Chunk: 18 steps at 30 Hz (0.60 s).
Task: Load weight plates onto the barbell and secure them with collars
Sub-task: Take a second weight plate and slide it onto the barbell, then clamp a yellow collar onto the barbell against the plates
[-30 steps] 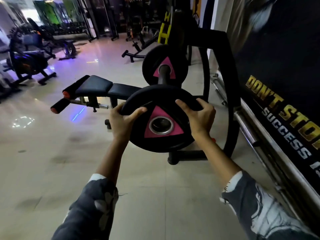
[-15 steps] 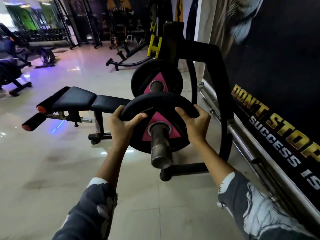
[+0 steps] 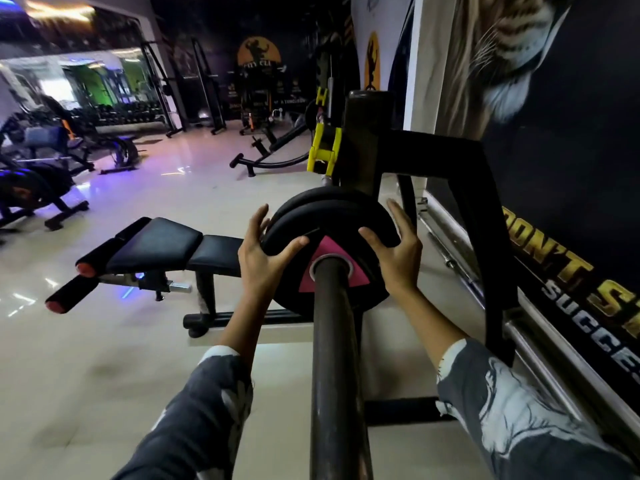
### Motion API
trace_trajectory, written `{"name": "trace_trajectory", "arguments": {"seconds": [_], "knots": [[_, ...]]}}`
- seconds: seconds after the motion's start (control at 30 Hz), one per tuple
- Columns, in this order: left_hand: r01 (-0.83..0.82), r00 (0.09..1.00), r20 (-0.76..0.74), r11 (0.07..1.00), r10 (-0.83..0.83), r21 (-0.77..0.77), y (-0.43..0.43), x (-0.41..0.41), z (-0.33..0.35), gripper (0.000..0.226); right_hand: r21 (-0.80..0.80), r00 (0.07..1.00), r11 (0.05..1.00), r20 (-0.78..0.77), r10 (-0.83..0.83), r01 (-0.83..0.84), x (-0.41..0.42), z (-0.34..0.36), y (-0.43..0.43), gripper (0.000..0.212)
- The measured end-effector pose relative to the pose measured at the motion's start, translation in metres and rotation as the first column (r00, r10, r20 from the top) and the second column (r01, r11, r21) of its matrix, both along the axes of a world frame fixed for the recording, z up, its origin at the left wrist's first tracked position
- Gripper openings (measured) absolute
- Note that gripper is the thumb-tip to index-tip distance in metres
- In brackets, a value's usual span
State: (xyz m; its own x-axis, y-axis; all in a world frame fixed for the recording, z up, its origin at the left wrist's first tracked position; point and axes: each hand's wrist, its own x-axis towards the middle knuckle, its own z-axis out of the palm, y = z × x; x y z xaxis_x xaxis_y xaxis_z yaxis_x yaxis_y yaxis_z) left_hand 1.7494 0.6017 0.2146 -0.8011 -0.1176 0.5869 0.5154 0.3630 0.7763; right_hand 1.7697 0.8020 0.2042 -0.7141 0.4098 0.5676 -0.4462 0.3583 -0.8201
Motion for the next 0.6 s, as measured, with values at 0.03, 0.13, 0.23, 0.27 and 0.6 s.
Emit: {"name": "trace_trajectory", "arguments": {"seconds": [0.03, 0.13, 0.23, 0.27, 0.6], "knots": [[-0.007, 1.000, 0.006, 1.000, 0.007, -0.001, 0.001, -0.010, -0.001, 0.079, -0.017, 1.000, 1.000, 0.005, -0.004, 0.004, -0.010, 0.000, 0.001, 0.081], [-0.009, 0.999, -0.036, 1.000, 0.009, 0.005, 0.003, -0.026, -0.005, 0.069, -0.039, 0.998, 0.998, -0.032, -0.046, 0.044, -0.028, -0.007, 0.004, 0.086], [0.008, 0.998, -0.060, 1.000, -0.008, 0.008, 0.001, -0.029, -0.009, 0.067, -0.045, 0.997, 0.998, -0.058, -0.043, 0.041, -0.031, -0.012, 0.005, 0.087], [0.017, 0.998, -0.057, 1.000, -0.016, 0.006, 0.001, -0.029, -0.010, 0.067, -0.046, 0.997, 0.998, -0.065, -0.040, 0.037, -0.030, -0.012, 0.005, 0.088], [0.370, 0.908, 0.063, 0.862, -0.415, 0.347, -0.029, -0.069, 0.001, 0.042, 0.271, 0.999, 0.962, 0.009, 0.032, -0.034, -0.013, 0.045, -0.007, 0.058]]}}
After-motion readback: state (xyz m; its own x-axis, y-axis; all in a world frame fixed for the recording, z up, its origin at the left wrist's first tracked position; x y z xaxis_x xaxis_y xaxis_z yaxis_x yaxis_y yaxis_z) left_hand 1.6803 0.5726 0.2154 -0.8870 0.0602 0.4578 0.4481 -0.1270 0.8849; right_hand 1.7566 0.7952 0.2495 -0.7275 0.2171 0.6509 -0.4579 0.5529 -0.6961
